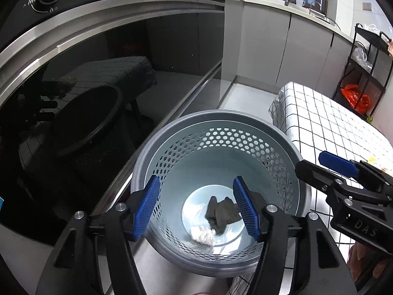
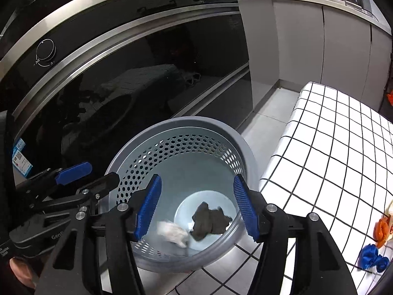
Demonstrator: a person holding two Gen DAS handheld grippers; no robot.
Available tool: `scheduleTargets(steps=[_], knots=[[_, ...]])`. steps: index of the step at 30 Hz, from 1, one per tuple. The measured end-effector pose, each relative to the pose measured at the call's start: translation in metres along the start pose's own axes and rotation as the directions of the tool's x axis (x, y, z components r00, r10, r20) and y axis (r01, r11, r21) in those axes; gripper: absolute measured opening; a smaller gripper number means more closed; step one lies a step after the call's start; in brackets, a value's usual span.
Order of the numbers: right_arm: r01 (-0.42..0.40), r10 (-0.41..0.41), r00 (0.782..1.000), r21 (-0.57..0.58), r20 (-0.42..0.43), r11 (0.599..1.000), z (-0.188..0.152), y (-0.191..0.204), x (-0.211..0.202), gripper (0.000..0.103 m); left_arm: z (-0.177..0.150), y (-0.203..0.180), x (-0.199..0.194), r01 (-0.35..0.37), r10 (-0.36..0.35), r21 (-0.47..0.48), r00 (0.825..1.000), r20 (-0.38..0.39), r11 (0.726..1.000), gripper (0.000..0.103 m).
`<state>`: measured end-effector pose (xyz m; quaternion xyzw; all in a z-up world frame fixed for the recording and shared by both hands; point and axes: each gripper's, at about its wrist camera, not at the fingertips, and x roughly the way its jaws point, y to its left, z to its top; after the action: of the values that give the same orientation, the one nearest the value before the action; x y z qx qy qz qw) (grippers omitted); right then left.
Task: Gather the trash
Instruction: 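Open both grippers to drop the paper and glove into the basket, then move both grippers back over the table toward the remaining trash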
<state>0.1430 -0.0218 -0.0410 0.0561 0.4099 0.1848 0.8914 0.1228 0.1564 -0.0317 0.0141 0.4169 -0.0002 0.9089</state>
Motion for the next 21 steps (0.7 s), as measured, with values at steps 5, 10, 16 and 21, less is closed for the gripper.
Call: scheduleTargets(steps=[5, 10, 16, 21], knots=[[0.006, -0.006, 1.000, 0.007, -0.001, 1.000, -0.003, 0.000, -0.002, 0.059, -0.001, -0.001, 0.000, -0.005, 0.005, 0.003, 1.000, 0.002, 1.000, 0.062], [0.022, -0.022, 1.000, 0.022, 0.015, 1.000, -0.010, -0.005, -0.013, 0.059, -0.001, -0.001, -0.005, -0.010, 0.010, 0.000, 1.000, 0.019, 1.000, 0.062], [0.076, -0.077, 0.997, 0.045, 0.030, 0.996, -0.035, -0.020, -0.040, 0.059, -0.002, -0.008, -0.012, -0.016, 0.016, 0.011, 0.999, 0.043, 1.000, 0.063], [0.132, -0.134, 0.991, 0.085, 0.027, 0.988, -0.052, -0.043, -0.063, 0.059, -0.001, -0.017, -0.017, -0.001, 0.000, 0.011, 0.998, 0.061, 1.000, 0.064]])
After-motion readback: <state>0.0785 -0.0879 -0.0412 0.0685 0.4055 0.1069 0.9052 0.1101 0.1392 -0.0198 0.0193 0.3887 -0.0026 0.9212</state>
